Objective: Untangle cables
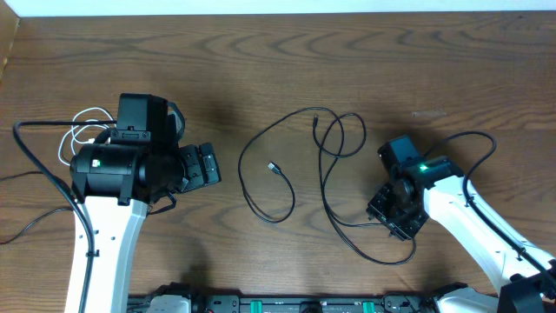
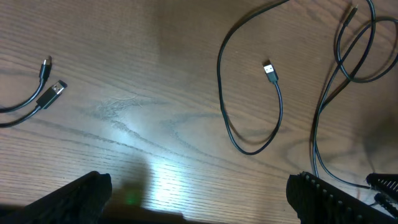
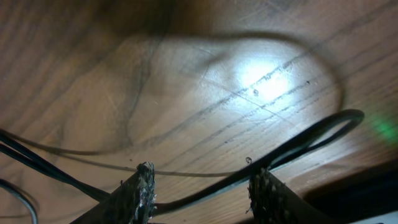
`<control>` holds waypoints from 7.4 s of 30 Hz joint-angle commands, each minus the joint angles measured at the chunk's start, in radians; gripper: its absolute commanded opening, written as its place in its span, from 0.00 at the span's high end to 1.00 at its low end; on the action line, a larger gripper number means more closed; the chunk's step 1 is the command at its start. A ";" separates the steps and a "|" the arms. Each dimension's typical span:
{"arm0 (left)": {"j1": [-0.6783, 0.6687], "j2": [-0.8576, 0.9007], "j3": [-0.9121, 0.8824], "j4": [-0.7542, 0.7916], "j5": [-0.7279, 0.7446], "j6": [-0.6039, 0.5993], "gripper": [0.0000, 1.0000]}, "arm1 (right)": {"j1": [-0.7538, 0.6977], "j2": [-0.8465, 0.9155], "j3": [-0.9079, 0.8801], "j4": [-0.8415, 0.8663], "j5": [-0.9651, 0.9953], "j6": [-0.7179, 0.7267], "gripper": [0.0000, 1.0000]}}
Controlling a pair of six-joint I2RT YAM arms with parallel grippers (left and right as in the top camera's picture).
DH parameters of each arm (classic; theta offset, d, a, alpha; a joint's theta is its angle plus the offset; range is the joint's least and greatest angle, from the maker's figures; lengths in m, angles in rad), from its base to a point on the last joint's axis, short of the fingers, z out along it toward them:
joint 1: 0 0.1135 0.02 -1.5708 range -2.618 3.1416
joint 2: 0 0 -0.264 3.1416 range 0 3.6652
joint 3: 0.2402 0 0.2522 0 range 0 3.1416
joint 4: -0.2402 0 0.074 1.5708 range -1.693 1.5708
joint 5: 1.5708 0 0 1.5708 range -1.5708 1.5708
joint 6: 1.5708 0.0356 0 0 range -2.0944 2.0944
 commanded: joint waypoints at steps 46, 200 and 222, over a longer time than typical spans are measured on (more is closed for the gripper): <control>0.000 0.002 -0.004 0.010 -0.010 -0.002 0.05 | 0.086 -0.006 0.087 0.010 0.103 -0.066 0.99; -0.380 0.142 -0.004 0.913 0.504 0.157 0.37 | -0.541 0.015 1.000 0.933 -0.950 0.428 0.98; -0.451 0.144 -0.004 1.089 0.591 0.232 0.37 | -0.500 0.015 1.000 0.934 -0.966 0.525 0.98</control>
